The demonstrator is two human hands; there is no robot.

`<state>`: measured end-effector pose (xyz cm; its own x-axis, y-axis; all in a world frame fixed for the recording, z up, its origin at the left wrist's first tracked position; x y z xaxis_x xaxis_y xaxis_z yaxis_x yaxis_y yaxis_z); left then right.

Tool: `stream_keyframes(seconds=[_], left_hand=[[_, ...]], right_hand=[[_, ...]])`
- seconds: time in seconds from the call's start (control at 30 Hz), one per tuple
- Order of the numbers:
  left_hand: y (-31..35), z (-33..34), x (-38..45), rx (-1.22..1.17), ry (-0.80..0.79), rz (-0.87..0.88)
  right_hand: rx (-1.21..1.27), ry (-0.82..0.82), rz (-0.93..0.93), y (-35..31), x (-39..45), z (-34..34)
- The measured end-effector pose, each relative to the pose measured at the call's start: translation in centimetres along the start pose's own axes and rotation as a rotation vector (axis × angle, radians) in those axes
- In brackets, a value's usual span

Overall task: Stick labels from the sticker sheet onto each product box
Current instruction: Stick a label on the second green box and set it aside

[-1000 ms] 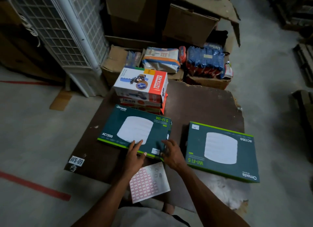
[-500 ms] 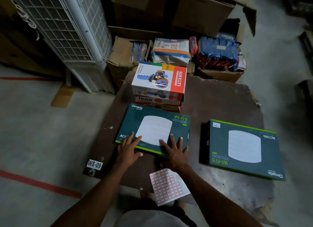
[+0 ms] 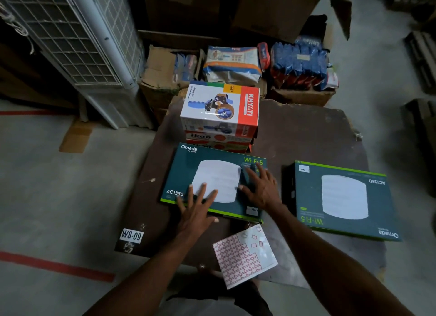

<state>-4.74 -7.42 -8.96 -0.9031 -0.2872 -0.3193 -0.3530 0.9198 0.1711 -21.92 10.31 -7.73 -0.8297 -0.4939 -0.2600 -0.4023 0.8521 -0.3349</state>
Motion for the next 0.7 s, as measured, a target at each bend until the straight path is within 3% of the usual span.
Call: stream_keyframes(seconds=[0.17,0.27,0.47,0.7], left_hand=[[8.9,0.5,0.3,0.005,-0.045,0.248],[12.4,1.6,1.0,0.03,-0.069,0.285],[13.0,2.5,1.6,0.132,-0.072,0.253],[11.4,0.7,-1.4,0.153,0.063,0.388]], right_hand=[[-0.008,-0.092,-0.023,1.8,4.8,-1.3],[0.011,-0.136,-0.049,2.2,5.5,-1.7],[0.128,-0.107,-0.002,2.5,5.8,-1.6],[0.322,-0.075,0.024,2.9,4.8,-1.9]])
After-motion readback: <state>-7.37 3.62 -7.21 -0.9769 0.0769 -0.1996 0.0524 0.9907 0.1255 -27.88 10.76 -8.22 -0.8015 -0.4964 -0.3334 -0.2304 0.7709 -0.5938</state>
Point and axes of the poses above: each hand's wrist, its own x-axis towards the middle knuckle, its own z-axis out of the palm, y = z × x, the point moved 5 cm from there along x, towards the middle knuckle, and after that the axes turned 6 degrees about y, right-handed, at the moved point
